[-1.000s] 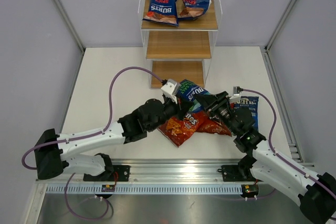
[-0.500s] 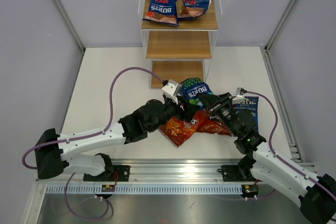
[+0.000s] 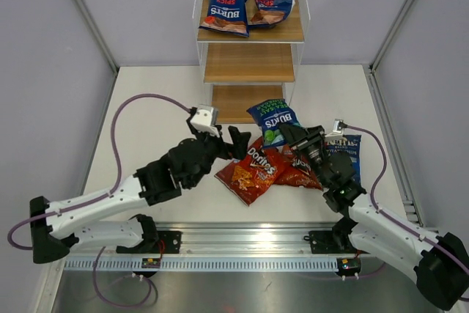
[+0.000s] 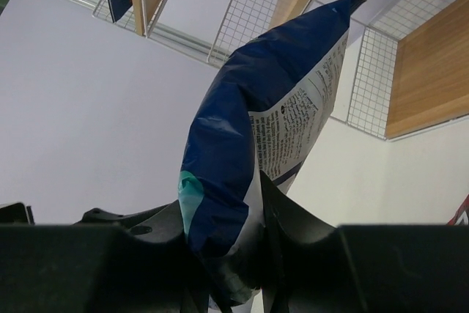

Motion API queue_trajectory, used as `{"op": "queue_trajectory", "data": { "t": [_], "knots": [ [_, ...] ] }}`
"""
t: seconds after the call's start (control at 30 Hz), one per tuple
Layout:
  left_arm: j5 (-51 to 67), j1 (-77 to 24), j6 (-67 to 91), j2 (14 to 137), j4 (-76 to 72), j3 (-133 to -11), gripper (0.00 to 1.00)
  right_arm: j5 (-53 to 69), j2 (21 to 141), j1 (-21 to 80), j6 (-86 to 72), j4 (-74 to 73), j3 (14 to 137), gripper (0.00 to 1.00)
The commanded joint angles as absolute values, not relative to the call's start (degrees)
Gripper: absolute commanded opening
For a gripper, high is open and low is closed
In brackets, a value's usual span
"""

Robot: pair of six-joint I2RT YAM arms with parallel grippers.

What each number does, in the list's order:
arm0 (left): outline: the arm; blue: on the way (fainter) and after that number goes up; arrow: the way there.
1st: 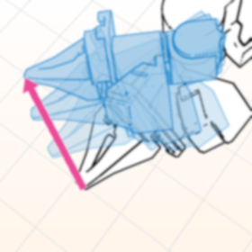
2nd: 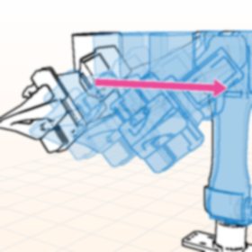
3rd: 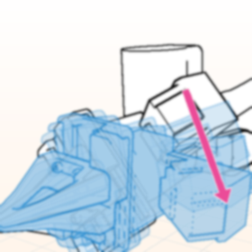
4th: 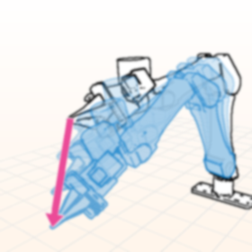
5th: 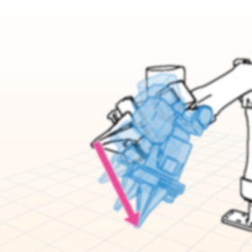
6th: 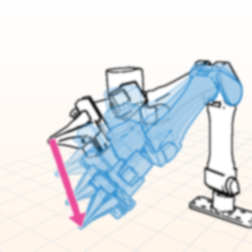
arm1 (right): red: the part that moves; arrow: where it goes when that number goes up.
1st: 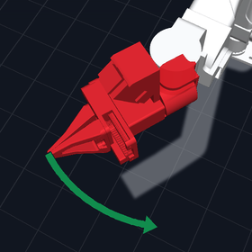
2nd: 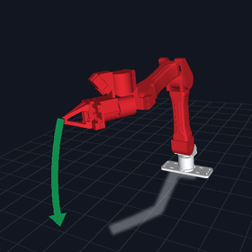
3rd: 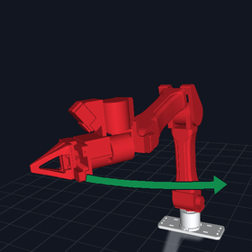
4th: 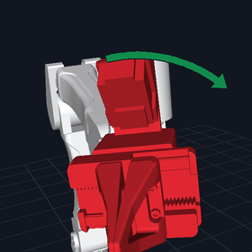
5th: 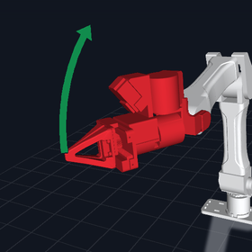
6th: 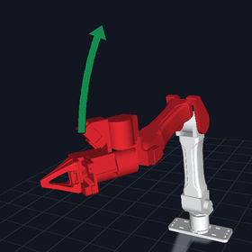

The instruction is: Place and organize the chips bags onto the shelf

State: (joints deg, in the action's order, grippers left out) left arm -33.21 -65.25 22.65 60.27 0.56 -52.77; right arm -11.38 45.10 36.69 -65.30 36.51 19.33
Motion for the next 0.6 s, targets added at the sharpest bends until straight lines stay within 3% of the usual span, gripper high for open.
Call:
{"op": "queue_trajectory", "data": {
  "t": [0.0, 0.2, 0.57],
  "knots": [
    [-46.21, -65.22, 23.03, 53.19, 6.93, -53.18, 0.99, -15.03, 47.72, 37.18, -61.52, 46.66, 22.32, 0.32],
    [-55.89, -64.25, 25.92, 48.17, 18.18, -49.14, 0.99, -15.38, 55.18, 37.18, -60.3, 52.64, 26.36, 0.32],
    [-53.53, -58.53, 32.69, 44.83, 39.87, -52.37, 0.99, -12.75, 74.5, 36.56, -60.03, 63.44, 40.59, 0.33]
  ]
}}
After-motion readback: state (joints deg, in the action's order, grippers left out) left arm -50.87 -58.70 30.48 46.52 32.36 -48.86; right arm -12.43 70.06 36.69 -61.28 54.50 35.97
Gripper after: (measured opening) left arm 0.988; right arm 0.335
